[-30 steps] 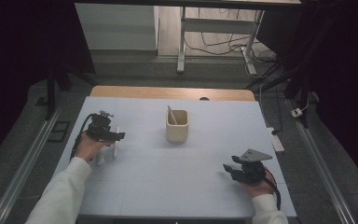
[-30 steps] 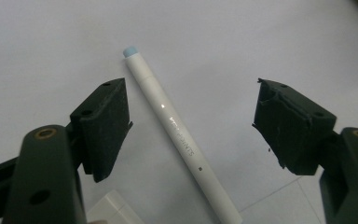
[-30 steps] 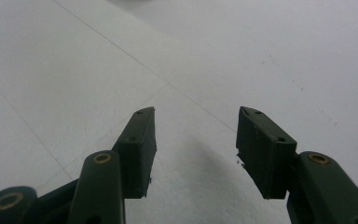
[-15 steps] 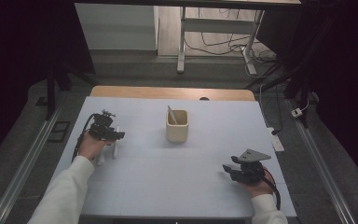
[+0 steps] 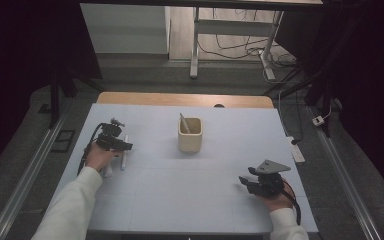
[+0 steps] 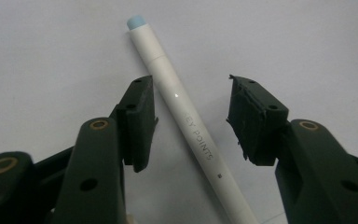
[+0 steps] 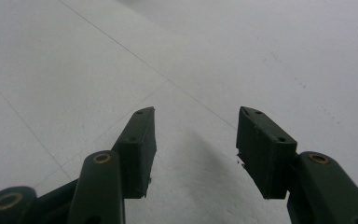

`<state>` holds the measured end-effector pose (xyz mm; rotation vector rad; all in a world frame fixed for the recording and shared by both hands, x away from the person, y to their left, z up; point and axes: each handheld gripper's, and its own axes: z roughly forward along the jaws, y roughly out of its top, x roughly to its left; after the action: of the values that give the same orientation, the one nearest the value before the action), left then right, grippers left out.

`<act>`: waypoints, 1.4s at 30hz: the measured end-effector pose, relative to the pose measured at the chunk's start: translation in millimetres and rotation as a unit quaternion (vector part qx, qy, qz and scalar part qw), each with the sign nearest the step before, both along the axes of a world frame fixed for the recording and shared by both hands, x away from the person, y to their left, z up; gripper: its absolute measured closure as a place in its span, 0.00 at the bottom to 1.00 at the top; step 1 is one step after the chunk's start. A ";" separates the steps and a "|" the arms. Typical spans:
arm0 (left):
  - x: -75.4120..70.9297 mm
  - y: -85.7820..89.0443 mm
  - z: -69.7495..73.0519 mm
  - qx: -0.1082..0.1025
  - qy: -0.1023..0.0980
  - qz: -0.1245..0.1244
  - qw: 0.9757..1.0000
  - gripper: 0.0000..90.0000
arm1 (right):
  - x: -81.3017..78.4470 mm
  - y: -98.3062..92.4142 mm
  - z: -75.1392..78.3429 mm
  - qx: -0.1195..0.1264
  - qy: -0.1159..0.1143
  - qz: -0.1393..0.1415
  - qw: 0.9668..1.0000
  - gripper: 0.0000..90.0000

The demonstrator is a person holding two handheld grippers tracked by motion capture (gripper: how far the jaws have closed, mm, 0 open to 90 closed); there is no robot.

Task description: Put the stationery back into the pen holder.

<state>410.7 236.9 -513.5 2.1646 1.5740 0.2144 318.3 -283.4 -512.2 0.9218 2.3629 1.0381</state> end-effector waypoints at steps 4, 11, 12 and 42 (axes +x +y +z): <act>0.7 0.0 -1.3 0.000 0.006 -0.004 1.000 0.59 | -0.3 0.1 0.3 0.000 0.000 -0.001 1.000 0.52; 1.7 -1.3 -4.2 -0.002 0.015 -0.005 1.000 0.65 | -0.4 0.0 0.5 -0.001 -0.002 0.000 1.000 0.52; 1.9 -1.8 -4.6 -0.003 0.016 -0.006 1.000 0.67 | -0.4 -0.1 0.6 -0.002 -0.002 -0.001 1.000 0.52; 2.7 -6.9 -6.4 0.015 0.004 -0.018 1.000 0.86 | -0.4 0.5 0.1 -0.011 -0.003 -0.001 1.000 0.52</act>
<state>413.5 230.0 -520.0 2.2166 1.5449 0.2198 317.9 -282.9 -512.2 0.9126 2.3622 1.0110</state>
